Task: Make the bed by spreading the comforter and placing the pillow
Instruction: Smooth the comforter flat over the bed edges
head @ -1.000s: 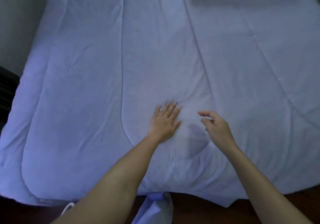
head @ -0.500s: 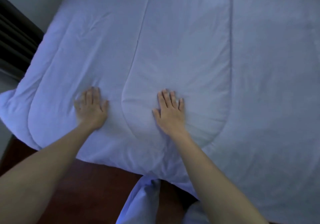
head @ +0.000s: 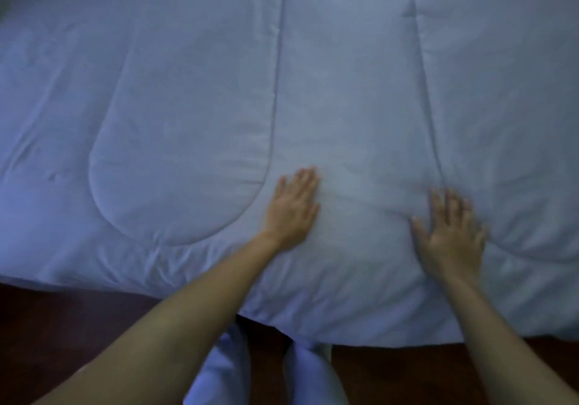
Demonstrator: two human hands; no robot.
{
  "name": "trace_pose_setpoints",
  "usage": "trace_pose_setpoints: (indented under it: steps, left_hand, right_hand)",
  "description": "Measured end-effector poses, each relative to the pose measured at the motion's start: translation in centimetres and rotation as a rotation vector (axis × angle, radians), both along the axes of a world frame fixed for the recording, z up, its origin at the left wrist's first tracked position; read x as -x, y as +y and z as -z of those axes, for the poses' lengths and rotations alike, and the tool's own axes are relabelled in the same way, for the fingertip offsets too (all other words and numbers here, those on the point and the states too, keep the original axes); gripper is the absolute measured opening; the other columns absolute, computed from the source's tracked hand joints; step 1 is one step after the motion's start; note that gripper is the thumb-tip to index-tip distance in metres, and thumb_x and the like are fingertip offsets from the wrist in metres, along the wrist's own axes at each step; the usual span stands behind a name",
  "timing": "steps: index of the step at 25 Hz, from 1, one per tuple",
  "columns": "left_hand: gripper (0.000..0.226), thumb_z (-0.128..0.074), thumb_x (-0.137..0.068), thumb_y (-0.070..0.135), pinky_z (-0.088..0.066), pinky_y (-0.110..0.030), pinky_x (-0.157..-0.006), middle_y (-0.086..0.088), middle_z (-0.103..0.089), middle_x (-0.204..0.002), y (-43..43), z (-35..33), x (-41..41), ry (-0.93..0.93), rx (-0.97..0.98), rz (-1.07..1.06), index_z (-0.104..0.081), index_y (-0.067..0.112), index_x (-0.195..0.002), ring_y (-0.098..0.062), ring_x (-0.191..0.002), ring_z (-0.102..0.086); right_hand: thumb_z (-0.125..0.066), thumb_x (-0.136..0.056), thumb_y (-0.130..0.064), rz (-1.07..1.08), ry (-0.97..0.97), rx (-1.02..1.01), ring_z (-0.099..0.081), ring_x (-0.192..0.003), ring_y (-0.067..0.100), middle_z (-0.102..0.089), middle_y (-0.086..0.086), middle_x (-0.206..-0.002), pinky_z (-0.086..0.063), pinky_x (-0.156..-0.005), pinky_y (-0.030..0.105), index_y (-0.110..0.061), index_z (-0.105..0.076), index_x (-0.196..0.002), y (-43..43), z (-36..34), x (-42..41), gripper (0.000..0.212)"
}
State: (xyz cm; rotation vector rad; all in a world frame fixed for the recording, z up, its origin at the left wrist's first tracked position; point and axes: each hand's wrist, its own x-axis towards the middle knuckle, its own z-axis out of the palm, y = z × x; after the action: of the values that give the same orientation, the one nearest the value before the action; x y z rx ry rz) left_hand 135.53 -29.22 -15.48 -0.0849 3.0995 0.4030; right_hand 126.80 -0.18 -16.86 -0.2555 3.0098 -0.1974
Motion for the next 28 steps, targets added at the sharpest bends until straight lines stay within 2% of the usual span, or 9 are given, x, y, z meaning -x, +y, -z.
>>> trace_pose_setpoints:
  steps: [2, 5, 7, 11, 13, 15, 19, 22, 28]
  left_hand:
    - [0.061, -0.028, -0.092, 0.045, -0.023, -0.051, -0.113, -0.004, -0.035, -0.153, 4.8, -0.2, 2.1, -0.098, 0.061, 0.142, -0.034, 0.018, -0.147, -0.024, -0.141, -0.034]
    - [0.067, -0.014, -0.089, 0.058, -0.004, -0.044, -0.118, 0.002, -0.010, -0.161, 4.2, -0.3, 2.1, -0.203, 0.126, 0.114, -0.010, 0.032, -0.151, -0.019, -0.149, -0.011]
    - [0.073, -0.009, -0.086, 0.063, -0.001, -0.042, -0.118, 0.003, -0.005, -0.161, 1.3, -0.5, 0.2, -0.240, 0.133, -0.051, -0.006, 0.032, -0.151, -0.019, -0.149, -0.006]
    - [0.083, -0.007, -0.081, 0.071, 0.002, -0.045, -0.118, 0.003, 0.004, -0.162, -5.2, -0.7, -5.9, -0.336, 0.081, -0.435, 0.001, 0.028, -0.152, -0.018, -0.149, 0.003]
    - [0.080, -0.014, -0.088, 0.070, 0.006, -0.047, -0.117, 0.003, 0.012, -0.161, -7.9, -1.1, -8.3, -0.417, 0.038, -0.640, 0.006, 0.025, -0.152, -0.018, -0.148, 0.010]
    - [0.078, -0.020, -0.092, 0.063, 0.004, -0.050, -0.118, 0.000, 0.011, -0.161, -9.3, -1.1, -9.5, -0.425, 0.007, -0.828, 0.005, 0.021, -0.152, -0.020, -0.148, 0.009]
    - [0.071, -0.037, -0.097, 0.043, -0.008, -0.055, -0.117, -0.014, -0.010, -0.160, -7.9, -1.0, -8.1, -0.212, -0.014, -0.998, -0.012, 0.003, -0.150, -0.031, -0.148, -0.009]
    - [0.066, -0.032, -0.098, 0.041, -0.010, -0.054, -0.116, -0.016, -0.017, -0.158, -5.2, -1.2, -6.7, -0.189, -0.001, -0.914, -0.017, 0.002, -0.150, -0.032, -0.146, -0.015]
    - [0.064, -0.024, -0.090, 0.040, -0.024, -0.057, -0.111, -0.020, -0.040, -0.147, 7.3, -2.0, 1.2, -0.071, 0.020, -0.573, -0.044, 0.004, -0.139, -0.036, -0.137, -0.038]
  right_hand:
    - [-0.021, -0.088, -0.065, 0.153, -0.050, -0.018, -0.017, -0.146, 0.033, -0.018, 0.008, -0.160, -0.015, -0.109, 0.066, -0.028, -0.017, -0.150, 7.3, -0.2, 1.1, 0.072]
    - [-0.013, -0.083, -0.075, 0.320, -0.122, -0.052, -0.012, -0.147, 0.032, -0.010, 0.004, -0.162, -0.016, -0.108, 0.071, -0.036, -0.008, -0.149, 14.0, -0.7, 2.3, 0.078]
    - [-0.011, -0.082, -0.076, 0.371, -0.151, -0.041, -0.008, -0.148, 0.031, -0.005, 0.003, -0.162, -0.011, -0.109, 0.071, -0.036, -0.006, -0.150, 14.5, -1.1, 3.4, 0.079]
    - [-0.028, -0.092, -0.049, 0.752, -0.047, 0.328, -0.008, -0.148, 0.036, -0.013, 0.013, -0.161, -0.003, -0.109, 0.070, -0.021, -0.021, -0.151, 4.8, -2.8, 4.4, 0.066]
    - [-0.037, -0.091, -0.038, 0.583, -0.034, 0.435, -0.014, -0.147, 0.037, -0.020, 0.018, -0.158, -0.007, -0.110, 0.067, -0.009, -0.023, -0.150, -3.5, -3.5, 2.0, 0.067]
    - [-0.041, -0.088, -0.038, 0.203, -0.045, 0.436, -0.028, -0.143, 0.038, -0.031, 0.020, -0.153, -0.018, -0.108, 0.066, -0.004, -0.030, -0.147, -11.4, -4.4, -1.7, 0.068]
    - [-0.030, -0.084, -0.045, -0.572, -0.210, 0.203, -0.028, -0.144, 0.031, -0.030, 0.006, -0.157, -0.020, -0.109, 0.066, -0.018, -0.037, -0.146, -19.1, -4.0, -7.0, 0.068]
    - [-0.039, -0.082, -0.047, -0.666, -0.103, 0.101, -0.044, -0.136, 0.024, -0.044, 0.000, -0.149, -0.034, -0.105, 0.062, -0.026, -0.047, -0.139, -16.3, -2.1, -5.9, 0.061]
    - [-0.037, -0.090, -0.046, -0.447, 0.068, 0.068, -0.038, -0.140, 0.024, -0.037, -0.002, -0.153, -0.015, -0.111, 0.052, -0.027, -0.038, -0.145, 0.9, 0.0, 3.3, 0.058]
